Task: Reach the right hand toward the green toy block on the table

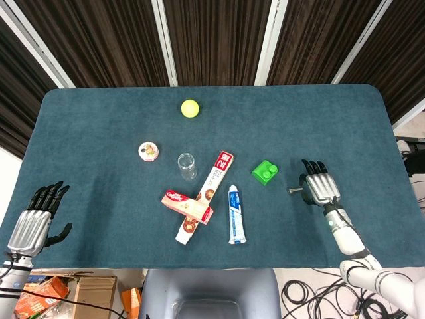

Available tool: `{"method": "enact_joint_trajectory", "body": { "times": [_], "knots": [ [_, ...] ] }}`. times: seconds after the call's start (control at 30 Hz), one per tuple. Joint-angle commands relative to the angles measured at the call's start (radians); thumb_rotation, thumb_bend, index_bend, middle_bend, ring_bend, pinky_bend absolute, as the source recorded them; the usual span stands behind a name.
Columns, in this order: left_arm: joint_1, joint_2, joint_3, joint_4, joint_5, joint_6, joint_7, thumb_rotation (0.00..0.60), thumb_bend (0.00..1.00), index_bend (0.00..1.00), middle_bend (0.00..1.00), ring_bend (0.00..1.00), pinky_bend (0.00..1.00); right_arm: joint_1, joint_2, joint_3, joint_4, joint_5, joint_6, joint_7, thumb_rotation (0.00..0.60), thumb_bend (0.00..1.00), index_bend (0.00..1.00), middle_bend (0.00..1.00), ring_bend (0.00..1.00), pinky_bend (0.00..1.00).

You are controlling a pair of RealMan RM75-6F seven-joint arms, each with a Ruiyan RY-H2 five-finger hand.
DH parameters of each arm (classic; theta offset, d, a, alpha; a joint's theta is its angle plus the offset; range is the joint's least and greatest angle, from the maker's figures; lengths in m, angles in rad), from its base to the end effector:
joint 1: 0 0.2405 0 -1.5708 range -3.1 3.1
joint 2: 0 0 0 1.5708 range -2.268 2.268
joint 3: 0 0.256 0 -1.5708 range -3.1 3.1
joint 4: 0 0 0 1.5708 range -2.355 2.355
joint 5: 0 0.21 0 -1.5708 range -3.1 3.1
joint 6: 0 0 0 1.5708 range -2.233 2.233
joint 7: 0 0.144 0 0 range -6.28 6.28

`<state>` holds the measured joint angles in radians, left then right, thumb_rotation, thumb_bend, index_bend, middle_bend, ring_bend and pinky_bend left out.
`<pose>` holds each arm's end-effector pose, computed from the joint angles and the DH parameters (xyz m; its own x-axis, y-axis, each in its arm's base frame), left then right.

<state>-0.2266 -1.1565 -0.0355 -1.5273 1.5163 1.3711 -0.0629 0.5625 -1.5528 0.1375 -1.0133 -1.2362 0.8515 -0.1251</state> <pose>-0.3023 0.2229 0.1377 0.3952 0.0724 0.9157 0.9128 -0.1426 -0.3827 -0.3103 -0.3543 0.0250 0.5740 -0.2982 0.7626 -0.8158 -0.1282 0.5639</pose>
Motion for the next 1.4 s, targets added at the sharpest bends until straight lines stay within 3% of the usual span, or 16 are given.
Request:
{"method": "enact_joint_trajectory", "body": {
  "times": [0.03,0.93,1.4],
  "knots": [
    [0.0,-0.001,0.0,0.001,0.0,-0.001,-0.001,0.6,0.34,0.0,0.0,0.0,0.06,0.001,-0.003,0.0,0.006,0.003,-0.002,0.003,0.6,0.34,0.48,0.02,0.0,0.0],
    [0.0,0.002,-0.001,0.002,-0.005,-0.002,-0.006,0.6,0.34,0.0,0.0,0.0,0.06,0.011,-0.039,-0.007,0.061,-0.01,-0.007,0.027,0.6,0.34,0.56,0.05,0.0,0.0],
    [-0.016,-0.004,0.0,0.003,0.005,-0.02,-0.005,0.6,0.34,0.0,0.0,0.0,0.06,-0.003,0.045,0.001,-0.106,-0.021,0.066,-0.032,0.6,0.34,0.58,0.05,0.0,0.0]
  ]
}}
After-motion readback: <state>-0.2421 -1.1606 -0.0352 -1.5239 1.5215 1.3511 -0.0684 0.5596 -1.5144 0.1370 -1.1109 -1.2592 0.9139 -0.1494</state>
